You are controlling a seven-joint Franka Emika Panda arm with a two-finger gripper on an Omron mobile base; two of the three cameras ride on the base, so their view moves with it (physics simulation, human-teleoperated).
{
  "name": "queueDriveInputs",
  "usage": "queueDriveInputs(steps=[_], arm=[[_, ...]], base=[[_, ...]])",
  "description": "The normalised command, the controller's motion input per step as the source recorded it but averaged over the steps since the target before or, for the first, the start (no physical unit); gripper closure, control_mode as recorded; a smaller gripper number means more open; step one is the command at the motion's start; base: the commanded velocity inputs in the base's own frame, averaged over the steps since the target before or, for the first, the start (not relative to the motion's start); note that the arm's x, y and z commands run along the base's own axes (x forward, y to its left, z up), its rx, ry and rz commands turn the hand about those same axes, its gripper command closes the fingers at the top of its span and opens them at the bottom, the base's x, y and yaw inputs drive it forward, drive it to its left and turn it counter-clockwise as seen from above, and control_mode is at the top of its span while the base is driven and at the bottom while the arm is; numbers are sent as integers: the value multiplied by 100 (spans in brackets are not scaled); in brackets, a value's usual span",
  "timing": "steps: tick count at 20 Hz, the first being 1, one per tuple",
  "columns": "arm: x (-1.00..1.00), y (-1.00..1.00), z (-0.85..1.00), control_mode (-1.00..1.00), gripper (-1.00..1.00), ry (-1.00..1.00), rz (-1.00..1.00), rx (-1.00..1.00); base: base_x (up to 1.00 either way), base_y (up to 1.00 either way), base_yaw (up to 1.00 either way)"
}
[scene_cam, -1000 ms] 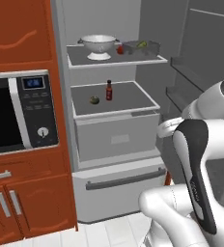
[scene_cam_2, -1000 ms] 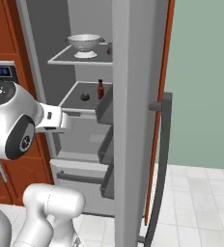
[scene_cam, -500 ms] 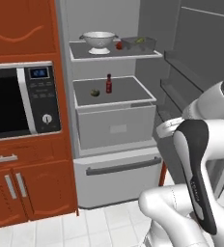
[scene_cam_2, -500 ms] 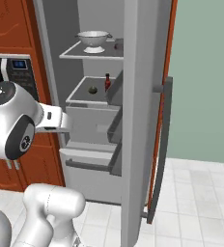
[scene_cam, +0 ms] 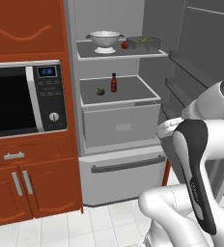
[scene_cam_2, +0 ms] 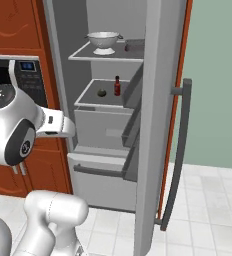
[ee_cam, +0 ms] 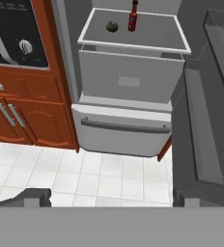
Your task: Place the tupperware on the top shelf of the fridge. Make space for the tupperware among the existing items by rearranging them on the shelves if needed. Close the fridge door when finished.
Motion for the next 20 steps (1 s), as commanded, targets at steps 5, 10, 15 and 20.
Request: queueDriveInputs(steps=[5,10,15,20], arm=[[0,0,0,100,-100,0,0,0],[0,0,0,100,-100,0,0,0],[0,0,0,100,-100,0,0,0],[-1,0,0,-100,-100,0,-2,0]], base=[[28,0,-7],[38,0,-11],[30,0,-8],[0,0,-1]])
